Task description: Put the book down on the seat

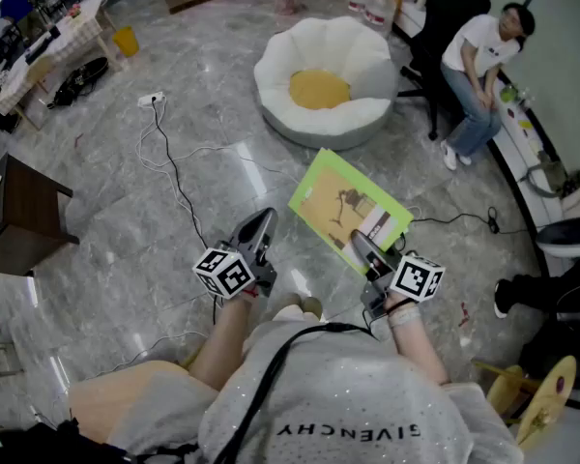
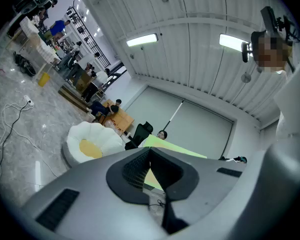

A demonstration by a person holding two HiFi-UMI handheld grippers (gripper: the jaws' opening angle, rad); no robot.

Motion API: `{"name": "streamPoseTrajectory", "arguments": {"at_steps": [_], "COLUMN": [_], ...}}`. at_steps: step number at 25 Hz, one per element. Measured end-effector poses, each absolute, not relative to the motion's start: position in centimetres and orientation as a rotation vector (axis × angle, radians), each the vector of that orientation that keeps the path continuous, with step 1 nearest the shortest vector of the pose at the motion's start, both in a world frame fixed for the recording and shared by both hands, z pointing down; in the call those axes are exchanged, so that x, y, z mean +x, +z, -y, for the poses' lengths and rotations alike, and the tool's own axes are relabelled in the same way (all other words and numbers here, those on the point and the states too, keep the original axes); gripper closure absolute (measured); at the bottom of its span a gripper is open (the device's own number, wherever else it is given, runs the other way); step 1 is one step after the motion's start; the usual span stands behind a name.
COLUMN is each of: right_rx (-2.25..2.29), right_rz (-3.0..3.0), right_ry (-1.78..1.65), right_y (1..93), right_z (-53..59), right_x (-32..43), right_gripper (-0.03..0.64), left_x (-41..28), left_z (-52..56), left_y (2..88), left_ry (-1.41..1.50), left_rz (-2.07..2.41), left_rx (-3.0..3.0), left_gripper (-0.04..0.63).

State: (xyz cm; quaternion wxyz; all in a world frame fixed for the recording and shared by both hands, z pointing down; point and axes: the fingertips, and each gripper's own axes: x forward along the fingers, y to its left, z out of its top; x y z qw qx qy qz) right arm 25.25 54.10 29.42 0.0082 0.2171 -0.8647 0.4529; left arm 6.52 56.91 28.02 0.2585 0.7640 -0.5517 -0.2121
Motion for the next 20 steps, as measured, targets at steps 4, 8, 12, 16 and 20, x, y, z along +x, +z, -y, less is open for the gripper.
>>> {"name": "streamPoseTrajectory", "arguments": {"at_steps": [4,8,12,16,20], "right_rx": [0.679,0.663,0.657,0.624,0.611], "right_rz": [2.691,2.691,2.682,2.726,2.763], "right_ry": [1.439,1.435,1.384,1.403,1.407], "right_y": [29.8,30.1,30.5,29.7,29.6], "right_z": [-53.9,-54.1,-53.9,-53.9,-53.9], "right_x": [25.5,25.5,25.8,25.5,25.3], "right_gripper": [0.471,0.471,0.471,0.471,0.471], "left_x": [6.7,6.7,6.8,6.9,6.7], "left_z": [-56.4,-56.5,-56.5,-56.6,-56.7], "left_y": [27.8,28.1,28.2,28.5,28.7], "left_ry": [-0.568,-0.558,-0.548,-0.54,-0.54], "left_rz": [1.49,1.494,1.499,1.502,1.514], "left_rx": [2.068,2.059,2.048,2.042,2.054], "left_gripper": [0.572,0.572,0.573,0.572,0.572]}}
